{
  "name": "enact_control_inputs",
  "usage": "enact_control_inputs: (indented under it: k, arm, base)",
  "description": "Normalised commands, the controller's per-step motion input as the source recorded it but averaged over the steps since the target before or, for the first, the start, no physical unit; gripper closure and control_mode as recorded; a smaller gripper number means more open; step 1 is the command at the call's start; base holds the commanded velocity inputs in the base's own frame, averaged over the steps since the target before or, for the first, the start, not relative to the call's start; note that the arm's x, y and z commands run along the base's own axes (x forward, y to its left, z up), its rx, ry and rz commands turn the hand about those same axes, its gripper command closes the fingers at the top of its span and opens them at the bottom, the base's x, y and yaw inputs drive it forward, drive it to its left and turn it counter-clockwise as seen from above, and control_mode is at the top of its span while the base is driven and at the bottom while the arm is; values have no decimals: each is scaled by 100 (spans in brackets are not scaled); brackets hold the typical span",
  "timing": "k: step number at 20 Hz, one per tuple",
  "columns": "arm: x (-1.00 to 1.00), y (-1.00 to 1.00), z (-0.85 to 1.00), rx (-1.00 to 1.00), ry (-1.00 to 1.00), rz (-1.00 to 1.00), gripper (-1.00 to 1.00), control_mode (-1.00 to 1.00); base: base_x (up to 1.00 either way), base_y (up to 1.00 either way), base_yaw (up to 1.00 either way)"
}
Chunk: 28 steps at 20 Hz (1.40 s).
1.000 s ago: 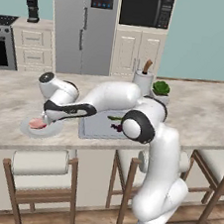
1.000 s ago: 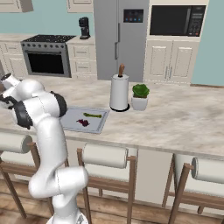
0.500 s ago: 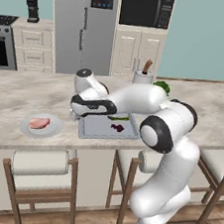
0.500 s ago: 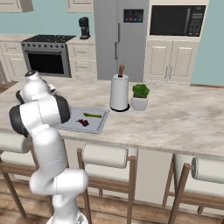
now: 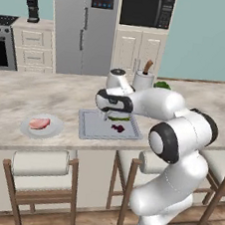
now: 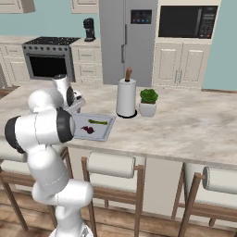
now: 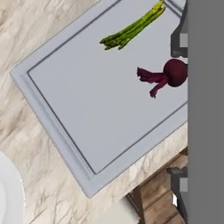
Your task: Create a steak meal by picking up the steak and asparagus from the tray and placing them on the plate. Leave the beet on the tray.
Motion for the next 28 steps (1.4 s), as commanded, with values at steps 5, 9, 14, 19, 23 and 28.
enact_control_inputs:
  k: [5, 9, 14, 19, 23, 28]
  arm:
    - [11, -98, 0, 0, 15, 3, -100, -100]
    - [26, -79, 0, 0, 17, 6, -100, -100]
    - [39, -43, 0, 0, 7, 16, -100, -100]
    - [34, -3, -18, 0, -2, 16, -100, -100]
    - [23, 0, -31, 0, -10, 14, -100, -100]
    - [22, 0, -33, 0, -9, 17, -100, -100]
  base:
    - [0, 0, 0]
    - [0, 0, 0]
    - [0, 0, 0]
    - [0, 0, 0]
    - [0, 0, 0]
    - [0, 0, 0]
